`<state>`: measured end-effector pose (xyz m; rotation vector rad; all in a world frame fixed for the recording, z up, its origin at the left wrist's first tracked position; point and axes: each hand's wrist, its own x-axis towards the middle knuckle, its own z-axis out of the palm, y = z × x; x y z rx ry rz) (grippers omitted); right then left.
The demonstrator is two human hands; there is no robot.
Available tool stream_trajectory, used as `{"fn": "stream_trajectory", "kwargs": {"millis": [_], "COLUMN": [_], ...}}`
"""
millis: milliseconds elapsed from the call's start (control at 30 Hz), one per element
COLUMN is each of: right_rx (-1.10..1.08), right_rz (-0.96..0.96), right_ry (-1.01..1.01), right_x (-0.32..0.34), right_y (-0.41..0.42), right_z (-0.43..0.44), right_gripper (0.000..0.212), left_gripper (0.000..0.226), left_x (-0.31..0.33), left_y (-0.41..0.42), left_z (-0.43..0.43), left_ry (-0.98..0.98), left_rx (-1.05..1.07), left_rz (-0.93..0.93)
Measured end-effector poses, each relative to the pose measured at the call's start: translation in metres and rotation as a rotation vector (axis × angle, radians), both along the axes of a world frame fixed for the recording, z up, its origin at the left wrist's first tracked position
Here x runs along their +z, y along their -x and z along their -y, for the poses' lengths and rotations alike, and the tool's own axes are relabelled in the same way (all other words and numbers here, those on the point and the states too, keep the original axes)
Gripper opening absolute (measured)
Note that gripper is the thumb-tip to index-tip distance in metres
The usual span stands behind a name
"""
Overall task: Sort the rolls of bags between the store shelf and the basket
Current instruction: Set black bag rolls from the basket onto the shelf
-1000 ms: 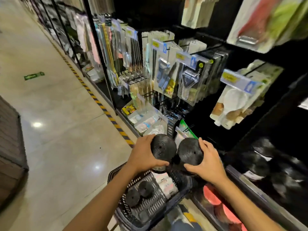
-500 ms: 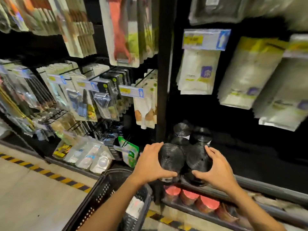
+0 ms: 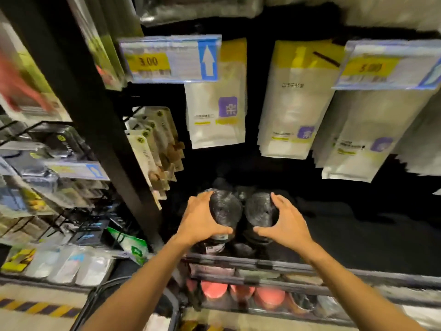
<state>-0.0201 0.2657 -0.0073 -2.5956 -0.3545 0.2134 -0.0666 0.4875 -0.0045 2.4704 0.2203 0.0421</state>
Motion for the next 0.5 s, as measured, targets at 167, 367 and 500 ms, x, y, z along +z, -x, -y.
{"fn": "stream_trajectory", "kwargs": {"millis": [167,367,500], "right_rx": [-0.001,-0.023,-0.04], "right_rz": [-0.029,-0.089,-0.072], "right_ry": [0.002,-0.032,-0.025], "right_x": [-0.016,-0.038,-0.043], "right_y": [-0.056,-0.104,-0.121], "right_z": [-0.024,-0.049,-0.065], "right_gripper": [0.112,0.108,0.111], "left_gripper": [0.119,0.104,0.106], "left_x": [-0.016,-0.03,-0.043], "left_y": [-0.056,-0.102,-0.115], "left_z": [-0.013,-0.026,-0.035], "left_ry": [0.043,0.031,0.086], "left_rx": [0.145,0.199,0.22], "left_rz": [-0.063,-0.09,-0.079]}}
